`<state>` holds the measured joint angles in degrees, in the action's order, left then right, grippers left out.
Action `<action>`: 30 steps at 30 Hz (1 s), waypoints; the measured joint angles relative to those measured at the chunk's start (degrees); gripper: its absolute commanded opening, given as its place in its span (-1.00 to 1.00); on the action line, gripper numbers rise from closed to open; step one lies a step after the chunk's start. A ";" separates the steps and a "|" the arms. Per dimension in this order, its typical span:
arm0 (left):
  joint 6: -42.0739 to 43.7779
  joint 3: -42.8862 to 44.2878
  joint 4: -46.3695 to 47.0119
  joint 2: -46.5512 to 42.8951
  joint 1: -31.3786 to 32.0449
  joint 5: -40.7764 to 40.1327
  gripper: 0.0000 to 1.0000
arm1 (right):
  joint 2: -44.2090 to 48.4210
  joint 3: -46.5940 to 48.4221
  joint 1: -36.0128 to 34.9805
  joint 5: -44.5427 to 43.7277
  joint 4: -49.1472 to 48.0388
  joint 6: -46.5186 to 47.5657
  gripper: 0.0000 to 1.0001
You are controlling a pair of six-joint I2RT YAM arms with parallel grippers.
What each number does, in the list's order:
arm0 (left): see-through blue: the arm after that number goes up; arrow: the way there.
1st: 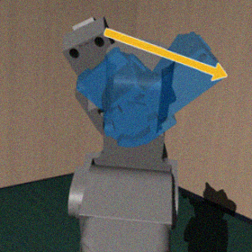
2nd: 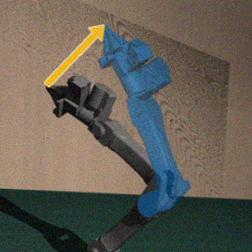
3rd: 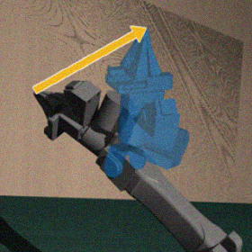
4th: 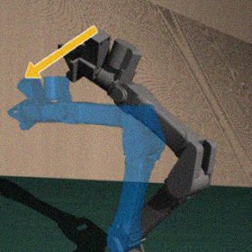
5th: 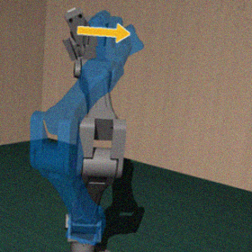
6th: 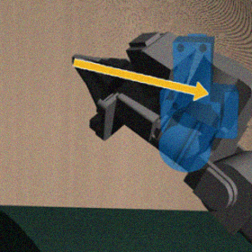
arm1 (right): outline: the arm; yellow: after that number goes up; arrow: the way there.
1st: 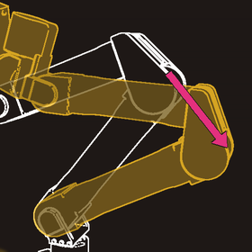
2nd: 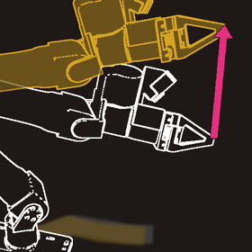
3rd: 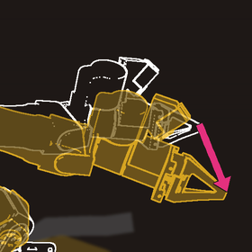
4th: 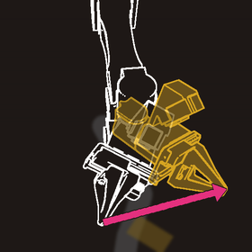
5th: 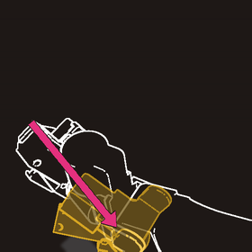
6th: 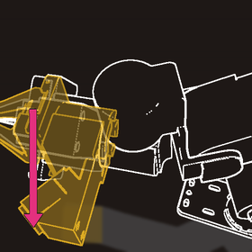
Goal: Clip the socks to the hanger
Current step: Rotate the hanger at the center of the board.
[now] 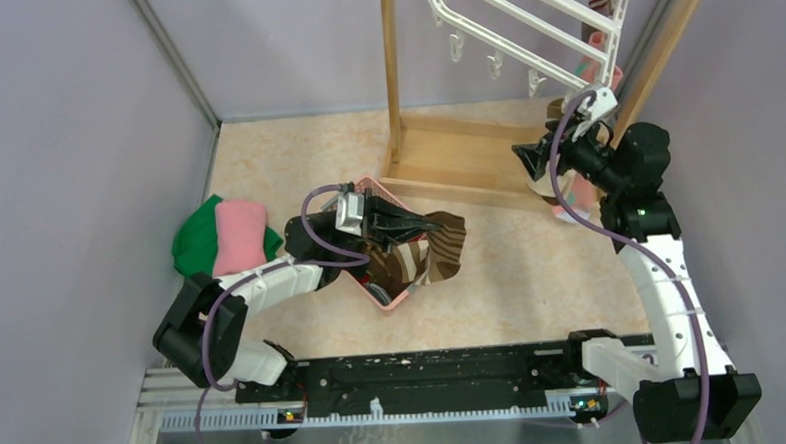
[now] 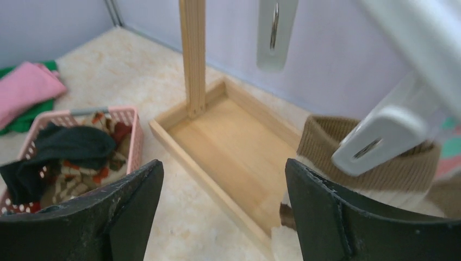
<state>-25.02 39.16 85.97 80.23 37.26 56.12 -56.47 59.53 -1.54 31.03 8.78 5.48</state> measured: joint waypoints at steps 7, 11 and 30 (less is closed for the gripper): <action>1.42 -0.02 -0.79 0.00 0.00 0.02 -1.00 | -1.40 -1.75 0.35 6.08 -15.85 -7.21 0.66; 2.14 -0.04 -1.25 0.00 -0.02 0.04 -1.00 | -3.34 -1.90 0.50 6.14 -20.70 -9.99 0.66; 1.14 -0.07 -1.22 2.08 0.00 0.02 -1.00 | -3.72 -3.74 6.84 1.86 -26.34 -15.67 0.47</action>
<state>-23.88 39.09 84.75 82.30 37.26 56.14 -60.18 55.79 5.30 32.88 -17.56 -10.20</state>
